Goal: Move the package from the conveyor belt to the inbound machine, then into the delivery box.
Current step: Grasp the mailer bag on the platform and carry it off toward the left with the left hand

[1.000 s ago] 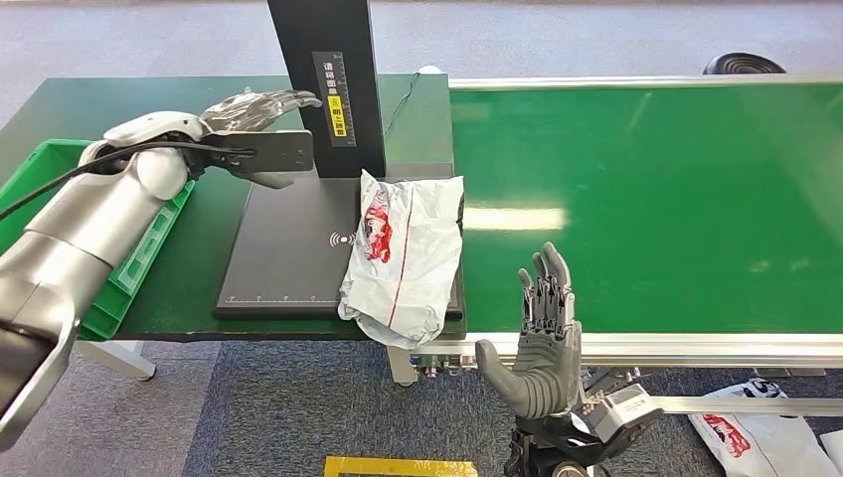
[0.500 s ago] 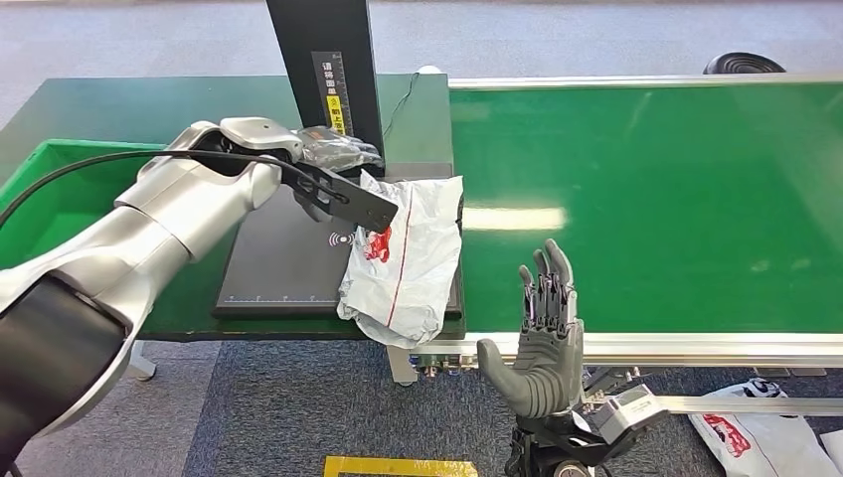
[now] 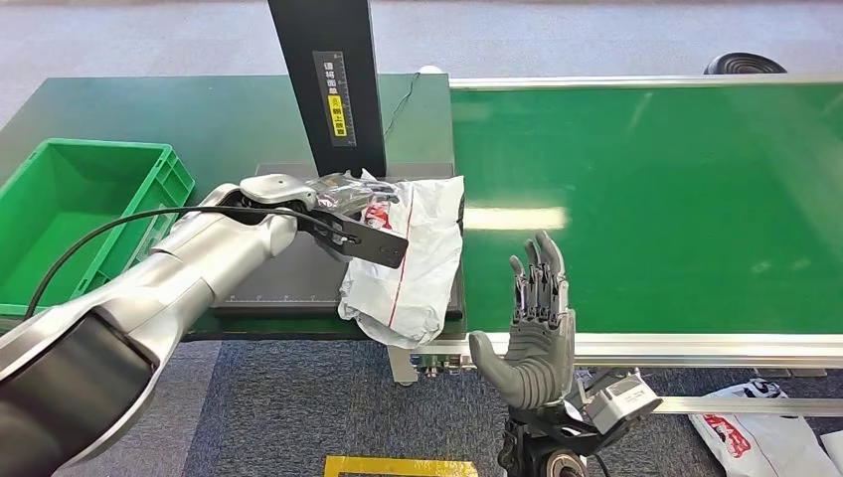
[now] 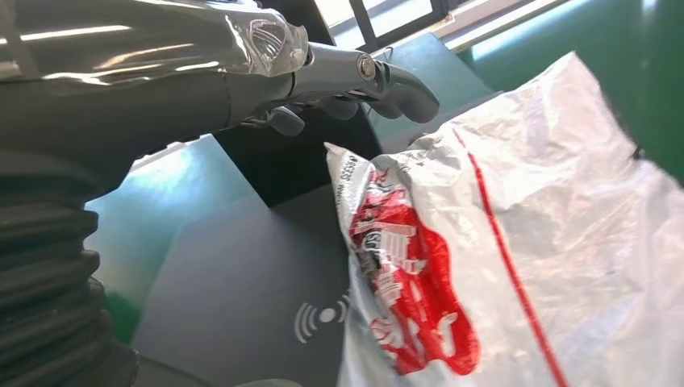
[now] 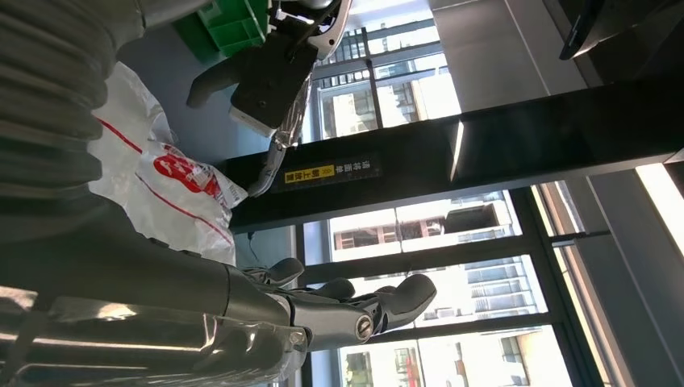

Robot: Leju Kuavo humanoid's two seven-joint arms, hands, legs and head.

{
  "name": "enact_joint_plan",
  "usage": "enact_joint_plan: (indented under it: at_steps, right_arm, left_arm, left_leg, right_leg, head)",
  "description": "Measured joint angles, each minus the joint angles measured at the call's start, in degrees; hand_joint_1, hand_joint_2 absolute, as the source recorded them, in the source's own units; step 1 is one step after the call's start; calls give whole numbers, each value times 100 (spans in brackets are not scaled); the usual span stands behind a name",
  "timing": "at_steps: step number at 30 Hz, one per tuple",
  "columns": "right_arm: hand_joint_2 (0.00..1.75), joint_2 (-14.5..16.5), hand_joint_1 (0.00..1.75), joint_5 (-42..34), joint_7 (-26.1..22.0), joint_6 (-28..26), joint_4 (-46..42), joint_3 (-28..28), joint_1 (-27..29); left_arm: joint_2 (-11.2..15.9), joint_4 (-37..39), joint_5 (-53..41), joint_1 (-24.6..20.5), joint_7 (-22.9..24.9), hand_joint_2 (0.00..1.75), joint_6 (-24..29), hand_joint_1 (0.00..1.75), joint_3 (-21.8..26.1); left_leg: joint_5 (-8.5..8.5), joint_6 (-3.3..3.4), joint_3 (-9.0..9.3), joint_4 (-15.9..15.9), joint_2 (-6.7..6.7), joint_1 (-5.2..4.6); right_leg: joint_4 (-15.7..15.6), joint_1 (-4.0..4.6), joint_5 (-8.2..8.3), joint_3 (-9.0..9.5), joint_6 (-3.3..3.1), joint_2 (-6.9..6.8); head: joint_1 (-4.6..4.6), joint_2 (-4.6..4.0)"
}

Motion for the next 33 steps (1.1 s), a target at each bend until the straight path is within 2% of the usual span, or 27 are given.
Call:
enact_joint_plan:
  at_steps: [7,12,20,33]
  right_arm:
    - [175,31,0,52,0,76,77,26,-81]
    - [175,55,0,80,0,79,106,29,-112]
    - [175,108,0,50,0,170,204,17,-174]
    - [175,143,0,124,0,288,292,-14,-222]
  left_arm:
    - [-144,13,225,343,-70,175,409,0,251]
    - [-354,28,219,567,-54,175,463,0,310]
    - [-611,39,208,686,-50,175,497,0,327]
    - [-631,77,219,834,-23,175,449,0,443]
  left_leg:
    - [0,0,0,0,0,0]
    - [0,0,-1,0,-1,0]
    - [-1,1,-1,0,-1,0]
    - [-1,1,-1,0,-1,0]
  right_leg:
    - [0,0,-1,0,1,0]
    - [0,-1,-1,1,1,-1]
    - [0,0,-1,0,1,0]
    - [0,0,-1,0,1,0]
  head:
    - [-1,0]
    - [1,0]
    - [0,0]
    - [0,0]
